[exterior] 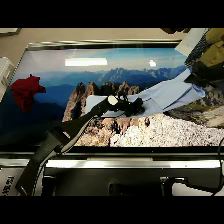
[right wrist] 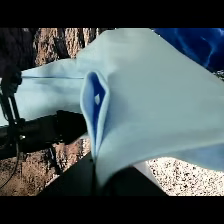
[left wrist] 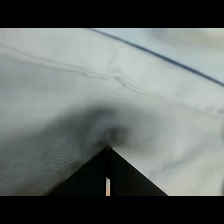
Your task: Fold the clothes and pants, and hang the long-sleeved shirts on hangers.
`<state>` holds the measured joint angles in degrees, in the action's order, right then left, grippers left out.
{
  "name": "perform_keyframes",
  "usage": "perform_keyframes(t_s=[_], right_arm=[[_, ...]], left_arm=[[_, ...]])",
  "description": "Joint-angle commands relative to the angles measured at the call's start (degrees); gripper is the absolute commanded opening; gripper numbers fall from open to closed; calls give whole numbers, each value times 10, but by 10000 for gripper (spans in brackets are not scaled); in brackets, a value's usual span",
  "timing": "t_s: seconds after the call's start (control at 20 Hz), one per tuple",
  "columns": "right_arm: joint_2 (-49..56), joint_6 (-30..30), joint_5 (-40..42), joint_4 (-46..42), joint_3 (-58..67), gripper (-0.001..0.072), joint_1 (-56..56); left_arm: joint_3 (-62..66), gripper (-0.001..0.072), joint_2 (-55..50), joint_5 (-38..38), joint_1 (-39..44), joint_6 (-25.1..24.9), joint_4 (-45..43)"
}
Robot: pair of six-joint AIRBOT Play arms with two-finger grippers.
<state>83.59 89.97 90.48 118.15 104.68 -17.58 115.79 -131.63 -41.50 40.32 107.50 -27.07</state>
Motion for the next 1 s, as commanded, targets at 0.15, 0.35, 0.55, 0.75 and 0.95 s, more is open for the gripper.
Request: perform_keyframes(t_s=[0.15, 0.35, 0.55, 0.75, 0.95], right_arm=[[-5, 29, -43, 74, 1, 29, 10], [1, 35, -96, 71, 1, 30, 117], [33, 7, -135, 58, 1, 30, 239], [84, -12, -194, 39, 1, 30, 347], [155, -15, -229, 39, 1, 30, 421]], left_arm=[[14, 14, 23, -86, -41, -18, 5], [14, 14, 107, -240, -133, -30, -111], [14, 15, 224, -359, -238, -24, -274], [14, 16, 334, -461, -355, -28, -391], [14, 17, 390, -495, -447, -40, -450]])
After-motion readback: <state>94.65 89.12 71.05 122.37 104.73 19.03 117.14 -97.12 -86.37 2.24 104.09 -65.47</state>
